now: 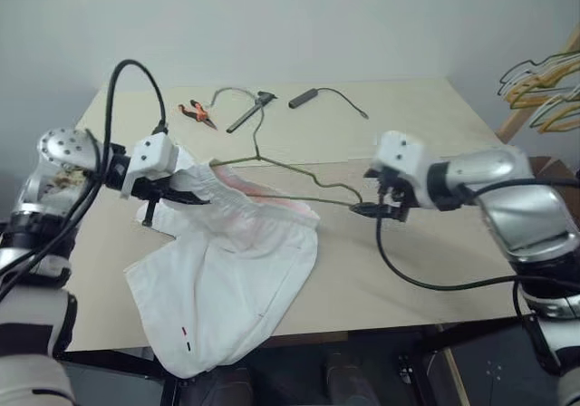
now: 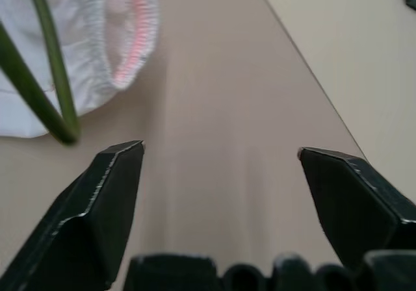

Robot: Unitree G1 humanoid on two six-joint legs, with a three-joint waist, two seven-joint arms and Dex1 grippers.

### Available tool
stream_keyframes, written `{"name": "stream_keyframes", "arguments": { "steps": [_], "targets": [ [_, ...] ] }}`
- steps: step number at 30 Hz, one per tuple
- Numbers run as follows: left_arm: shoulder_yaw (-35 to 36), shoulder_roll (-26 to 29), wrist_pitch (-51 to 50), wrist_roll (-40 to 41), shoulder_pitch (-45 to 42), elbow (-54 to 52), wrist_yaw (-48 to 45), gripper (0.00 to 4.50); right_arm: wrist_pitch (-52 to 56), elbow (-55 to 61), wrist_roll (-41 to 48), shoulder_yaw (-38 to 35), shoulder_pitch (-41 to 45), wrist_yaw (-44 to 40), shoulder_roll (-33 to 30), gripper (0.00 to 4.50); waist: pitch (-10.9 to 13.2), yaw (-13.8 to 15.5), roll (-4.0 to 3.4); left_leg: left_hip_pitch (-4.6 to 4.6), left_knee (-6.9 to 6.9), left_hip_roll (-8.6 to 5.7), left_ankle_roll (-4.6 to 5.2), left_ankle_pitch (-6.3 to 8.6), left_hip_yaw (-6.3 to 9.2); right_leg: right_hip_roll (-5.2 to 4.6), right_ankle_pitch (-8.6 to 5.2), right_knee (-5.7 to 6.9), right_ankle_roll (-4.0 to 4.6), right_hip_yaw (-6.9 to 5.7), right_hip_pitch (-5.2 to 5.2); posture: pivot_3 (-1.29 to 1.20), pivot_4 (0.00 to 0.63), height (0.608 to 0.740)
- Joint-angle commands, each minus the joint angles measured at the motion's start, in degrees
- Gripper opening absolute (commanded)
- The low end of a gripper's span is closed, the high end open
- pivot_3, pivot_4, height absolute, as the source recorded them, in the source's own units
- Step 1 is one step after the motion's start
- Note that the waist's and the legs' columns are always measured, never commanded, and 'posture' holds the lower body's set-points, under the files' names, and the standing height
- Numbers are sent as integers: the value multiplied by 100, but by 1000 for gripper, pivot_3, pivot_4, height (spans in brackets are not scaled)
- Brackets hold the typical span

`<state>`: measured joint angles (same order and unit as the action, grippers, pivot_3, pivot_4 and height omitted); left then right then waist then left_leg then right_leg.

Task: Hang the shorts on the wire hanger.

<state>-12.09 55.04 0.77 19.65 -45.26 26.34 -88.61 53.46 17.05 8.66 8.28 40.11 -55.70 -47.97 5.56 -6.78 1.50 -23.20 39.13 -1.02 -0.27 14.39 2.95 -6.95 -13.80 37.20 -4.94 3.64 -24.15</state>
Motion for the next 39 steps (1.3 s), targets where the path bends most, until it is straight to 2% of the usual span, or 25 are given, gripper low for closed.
{"name": "stream_keyframes", "arguments": {
  "steps": [1,4,8,11,14,20,24,29,33,39],
  "targets": [
    [564,123,-517,187,441,-810,402,0,160,386,310,-964,-376,373,38,4454,1,33,0,2,0,0,1,0,-1,0,0,-2,0,0,4,-26,98,740],
    [879,-2,-869,240,852,-1286,850,0,-242,542,367,-1616,-1091,718,176,4454,2,114,0,8,-4,0,4,2,-2,0,0,-4,0,2,9,-27,106,740],
    [1297,-282,-1258,423,1214,-1836,1390,0,-883,770,646,-2231,-2222,728,410,4454,9,257,-1,7,-3,0,9,5,-8,0,0,-9,0,4,10,-45,115,740],
    [1423,-364,-1425,485,1382,-2195,1516,0,-1198,776,861,-2330,-2887,513,413,4454,28,291,-1,7,-2,0,9,5,-12,0,0,-9,0,7,12,-42,125,740],
    [1496,-362,-1543,526,1506,-2344,1478,0,-1259,874,1143,-2122,-3330,387,557,4454,36,288,-5,27,-8,0,13,8,-15,0,0,-14,1,8,29,-49,118,740],
    [1536,-312,-1685,600,1408,-2309,1274,0,-1264,478,1257,-1247,-2917,782,1477,4454,47,219,-12,123,-30,5,27,18,-23,6,-6,-53,7,15,116,-58,106,740],
    [1442,-320,-1639,546,1352,-2239,1162,0,-1212,-246,1254,-640,-2322,949,2148,4454,47,239,-11,123,-30,4,28,19,-21,6,-5,-54,8,14,115,-62,98,740],
    [1422,-352,-1645,515,1308,-2231,1122,0,-959,-566,1464,-349,-1989,957,2500,4454,47,273,-12,100,-30,4,28,19,-12,6,-5,-41,7,10,101,-58,95,740],
    [1416,-403,-1671,513,1328,-2300,1193,0,-781,-587,1795,-394,-1970,906,2671,3568,47,278,-12,99,-27,4,28,19,-11,6,-5,-45,7,8,101,-45,95,740],
    [1568,-621,-2232,871,1490,-2611,1480,0,-651,-348,2088,-364,-2080,930,2633,1432,48,272,-12,109,-29,4,28,19,-12,6,-6,-50,7,8,105,-67,101,740]
  ]
}}
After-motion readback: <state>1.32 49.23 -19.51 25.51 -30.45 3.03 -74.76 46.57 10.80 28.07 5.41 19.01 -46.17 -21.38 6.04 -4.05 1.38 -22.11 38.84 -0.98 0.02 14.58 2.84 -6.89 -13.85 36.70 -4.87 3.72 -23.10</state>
